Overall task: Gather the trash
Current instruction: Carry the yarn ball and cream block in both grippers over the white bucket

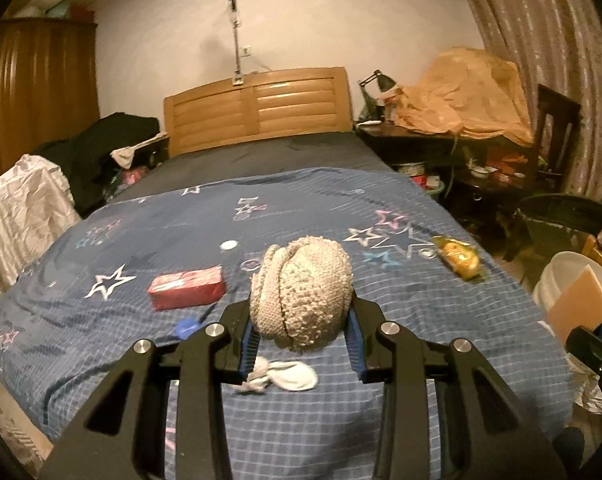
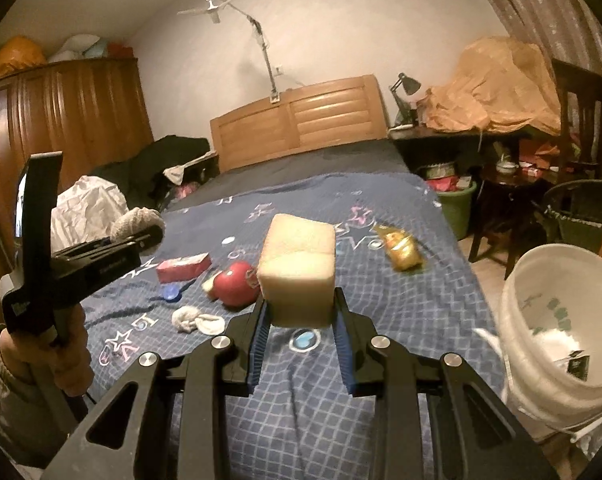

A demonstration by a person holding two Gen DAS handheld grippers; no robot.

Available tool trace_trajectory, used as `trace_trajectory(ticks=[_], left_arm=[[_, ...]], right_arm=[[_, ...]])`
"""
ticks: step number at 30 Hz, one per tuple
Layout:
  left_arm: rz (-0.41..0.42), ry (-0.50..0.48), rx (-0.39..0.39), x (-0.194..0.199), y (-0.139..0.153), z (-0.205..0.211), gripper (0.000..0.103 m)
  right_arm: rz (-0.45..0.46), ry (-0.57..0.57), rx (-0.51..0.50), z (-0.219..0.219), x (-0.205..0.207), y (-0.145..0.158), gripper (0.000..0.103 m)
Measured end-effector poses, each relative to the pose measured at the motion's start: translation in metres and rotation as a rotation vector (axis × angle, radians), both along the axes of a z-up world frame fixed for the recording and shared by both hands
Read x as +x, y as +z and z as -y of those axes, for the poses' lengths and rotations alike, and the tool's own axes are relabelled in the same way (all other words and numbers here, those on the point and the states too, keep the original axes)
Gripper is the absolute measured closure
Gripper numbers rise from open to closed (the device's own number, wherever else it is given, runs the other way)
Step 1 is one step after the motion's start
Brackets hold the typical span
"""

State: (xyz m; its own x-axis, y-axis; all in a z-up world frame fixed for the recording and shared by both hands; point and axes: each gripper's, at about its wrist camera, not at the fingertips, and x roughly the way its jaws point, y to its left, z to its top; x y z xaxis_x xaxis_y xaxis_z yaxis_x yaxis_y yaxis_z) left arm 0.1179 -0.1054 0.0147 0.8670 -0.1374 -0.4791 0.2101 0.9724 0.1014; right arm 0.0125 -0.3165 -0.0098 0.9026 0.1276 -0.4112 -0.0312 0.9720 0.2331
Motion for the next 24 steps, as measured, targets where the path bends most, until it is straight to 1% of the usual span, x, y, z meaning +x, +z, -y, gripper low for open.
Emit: trace_trajectory(ticks=[15,24], left_arm=[[0.017,-0.137,0.016,-0.006,0.007,0.087,0.069],[0.027,-0.218,0.031,-0.008,0.009,0.136,0.069]], right_arm=[[0.035,-0.125,-0.005,0.069,-0.031,0.025,0.071],[0.050,-0.207,-0.011,0.116,-0.052,0.031,0.071]])
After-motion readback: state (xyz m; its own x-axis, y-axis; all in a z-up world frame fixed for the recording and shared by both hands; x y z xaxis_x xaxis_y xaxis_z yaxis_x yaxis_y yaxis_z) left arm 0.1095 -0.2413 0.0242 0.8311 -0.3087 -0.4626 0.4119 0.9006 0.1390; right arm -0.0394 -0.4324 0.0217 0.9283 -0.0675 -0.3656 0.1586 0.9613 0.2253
